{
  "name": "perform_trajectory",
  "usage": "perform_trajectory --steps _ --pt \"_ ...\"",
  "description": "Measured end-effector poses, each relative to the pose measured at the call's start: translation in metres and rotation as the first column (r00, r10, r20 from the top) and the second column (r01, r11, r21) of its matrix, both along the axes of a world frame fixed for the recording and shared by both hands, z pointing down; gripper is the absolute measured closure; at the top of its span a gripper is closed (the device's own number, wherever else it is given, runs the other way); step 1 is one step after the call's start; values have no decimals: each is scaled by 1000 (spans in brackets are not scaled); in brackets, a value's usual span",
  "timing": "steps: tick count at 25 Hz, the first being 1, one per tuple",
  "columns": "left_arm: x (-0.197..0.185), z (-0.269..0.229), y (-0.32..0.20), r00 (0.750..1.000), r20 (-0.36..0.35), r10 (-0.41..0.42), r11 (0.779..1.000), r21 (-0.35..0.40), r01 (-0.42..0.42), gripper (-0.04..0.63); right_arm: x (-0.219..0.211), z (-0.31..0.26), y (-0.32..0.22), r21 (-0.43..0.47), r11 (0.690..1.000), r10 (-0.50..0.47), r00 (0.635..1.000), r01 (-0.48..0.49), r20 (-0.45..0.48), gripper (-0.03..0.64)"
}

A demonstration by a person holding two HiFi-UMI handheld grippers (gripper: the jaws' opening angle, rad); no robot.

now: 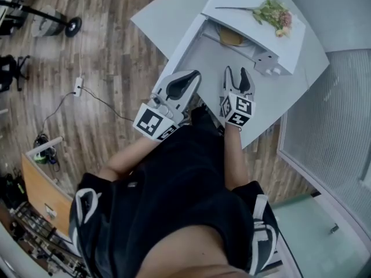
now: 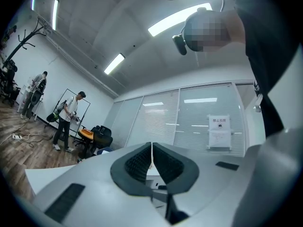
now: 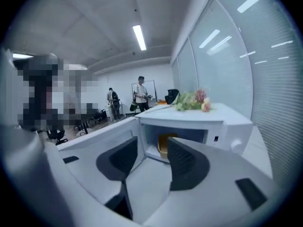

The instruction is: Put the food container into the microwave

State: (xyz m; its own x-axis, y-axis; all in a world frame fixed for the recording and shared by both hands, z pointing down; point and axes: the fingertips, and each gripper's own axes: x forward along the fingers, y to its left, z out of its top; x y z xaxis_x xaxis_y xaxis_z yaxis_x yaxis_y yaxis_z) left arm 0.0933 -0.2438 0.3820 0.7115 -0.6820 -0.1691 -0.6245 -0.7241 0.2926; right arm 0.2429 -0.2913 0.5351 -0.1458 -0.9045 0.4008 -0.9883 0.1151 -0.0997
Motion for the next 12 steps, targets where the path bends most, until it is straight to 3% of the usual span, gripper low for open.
perform_trajectory --steps 3,5,9,12 --pt "1 -3 8 1000 -4 13 1000 15 -13 565 -2 -47 32 91 996 -6 999 9 -33 519" --pt "3 -3 12 1000 -4 18 1000 16 -18 565 -4 -61 50 109 994 -13 1000 15 -23 577" --pt "7 2 17 1000 1 19 1000 14 -19 565 -6 -73 71 121 993 -21 998 15 54 593" --pt "9 1 16 1000 -1 16 1000 14 -16 565 -5 -76 76 126 992 -22 998 14 59 594"
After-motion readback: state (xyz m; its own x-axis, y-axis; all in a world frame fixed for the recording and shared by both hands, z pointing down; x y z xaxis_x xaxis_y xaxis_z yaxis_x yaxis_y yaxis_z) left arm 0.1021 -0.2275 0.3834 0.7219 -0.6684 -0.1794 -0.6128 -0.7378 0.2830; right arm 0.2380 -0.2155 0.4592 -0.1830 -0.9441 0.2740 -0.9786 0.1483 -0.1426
